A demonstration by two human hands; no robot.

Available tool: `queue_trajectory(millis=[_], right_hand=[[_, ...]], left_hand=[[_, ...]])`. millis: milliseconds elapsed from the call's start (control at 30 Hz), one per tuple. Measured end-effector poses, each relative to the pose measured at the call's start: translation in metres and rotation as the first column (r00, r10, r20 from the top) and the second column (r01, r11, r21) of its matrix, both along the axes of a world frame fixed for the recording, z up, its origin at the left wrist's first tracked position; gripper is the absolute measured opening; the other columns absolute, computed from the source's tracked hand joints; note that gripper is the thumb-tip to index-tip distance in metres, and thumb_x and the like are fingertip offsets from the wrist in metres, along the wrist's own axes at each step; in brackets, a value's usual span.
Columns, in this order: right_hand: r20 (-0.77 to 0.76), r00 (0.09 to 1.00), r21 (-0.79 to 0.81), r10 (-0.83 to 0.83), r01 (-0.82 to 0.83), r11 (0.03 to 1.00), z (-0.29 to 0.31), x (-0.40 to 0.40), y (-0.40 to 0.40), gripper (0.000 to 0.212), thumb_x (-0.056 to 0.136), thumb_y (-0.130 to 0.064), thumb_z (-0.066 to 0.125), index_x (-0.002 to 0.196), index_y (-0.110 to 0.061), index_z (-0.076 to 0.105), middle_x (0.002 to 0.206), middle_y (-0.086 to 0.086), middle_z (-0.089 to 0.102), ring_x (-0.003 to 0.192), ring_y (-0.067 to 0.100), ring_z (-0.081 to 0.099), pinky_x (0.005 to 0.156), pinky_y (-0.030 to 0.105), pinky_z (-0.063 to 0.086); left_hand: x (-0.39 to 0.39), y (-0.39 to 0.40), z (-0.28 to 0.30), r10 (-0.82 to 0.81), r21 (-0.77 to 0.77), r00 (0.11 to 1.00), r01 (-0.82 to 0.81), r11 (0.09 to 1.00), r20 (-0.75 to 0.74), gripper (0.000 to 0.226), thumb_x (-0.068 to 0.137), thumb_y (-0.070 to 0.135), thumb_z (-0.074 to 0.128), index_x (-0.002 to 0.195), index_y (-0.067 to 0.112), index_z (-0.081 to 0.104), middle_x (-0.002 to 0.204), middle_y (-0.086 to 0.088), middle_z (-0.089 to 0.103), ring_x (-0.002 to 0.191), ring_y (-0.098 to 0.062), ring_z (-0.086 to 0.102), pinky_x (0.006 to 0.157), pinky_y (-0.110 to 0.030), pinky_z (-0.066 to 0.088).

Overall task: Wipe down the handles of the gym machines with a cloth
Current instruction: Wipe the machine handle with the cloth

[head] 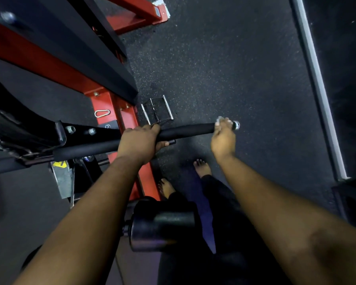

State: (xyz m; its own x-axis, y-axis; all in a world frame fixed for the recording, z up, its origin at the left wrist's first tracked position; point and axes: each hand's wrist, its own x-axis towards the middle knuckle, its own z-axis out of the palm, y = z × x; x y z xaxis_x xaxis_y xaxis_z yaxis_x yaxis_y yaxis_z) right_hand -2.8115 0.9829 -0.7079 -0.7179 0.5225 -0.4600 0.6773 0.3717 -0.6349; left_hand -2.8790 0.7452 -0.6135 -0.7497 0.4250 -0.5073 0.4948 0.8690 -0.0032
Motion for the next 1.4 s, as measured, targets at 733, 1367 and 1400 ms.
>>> queue_trajectory(millis=[733,1367,1400], right_hand=[[-0.138,0.978,0.006,0.156,-0.157,0.988,0.022,-0.006,-0.04,0.035,0.104,-0.003,0.043,0.132,0.004,0.062,0.143,0.024,0.056,0.143,0.038,0.043,0.126,0.04,0.018],[-0.072,0.981,0.028,0.181,-0.179,0.983,0.024,-0.018,-0.009,0.03,0.103,-0.007,0.046,0.117,0.002,0.071,0.12,0.022,0.069,0.12,0.037,0.061,0.115,0.033,0.034],[-0.101,0.97,0.022,0.223,-0.222,0.975,0.034,-0.017,-0.025,0.027,0.102,-0.005,0.049,0.115,-0.001,0.072,0.116,0.018,0.071,0.115,0.034,0.063,0.114,0.032,0.036]], left_hand=[[-0.004,0.0,-0.002,0.013,-0.005,1.0,-0.012,1.0,0.027,0.053,0.095,0.069,0.044,0.121,0.023,0.052,0.112,-0.006,0.066,0.102,-0.032,0.064,0.079,-0.041,0.046],[-0.003,0.0,-0.002,0.001,0.014,1.0,-0.001,1.0,0.004,0.053,0.095,0.069,0.045,0.119,0.022,0.052,0.11,-0.007,0.066,0.099,-0.034,0.065,0.075,-0.04,0.044],[-0.002,0.0,-0.002,-0.004,0.006,1.0,0.004,1.0,0.008,0.053,0.095,0.069,0.045,0.12,0.022,0.051,0.111,-0.007,0.066,0.1,-0.034,0.065,0.075,-0.04,0.043]])
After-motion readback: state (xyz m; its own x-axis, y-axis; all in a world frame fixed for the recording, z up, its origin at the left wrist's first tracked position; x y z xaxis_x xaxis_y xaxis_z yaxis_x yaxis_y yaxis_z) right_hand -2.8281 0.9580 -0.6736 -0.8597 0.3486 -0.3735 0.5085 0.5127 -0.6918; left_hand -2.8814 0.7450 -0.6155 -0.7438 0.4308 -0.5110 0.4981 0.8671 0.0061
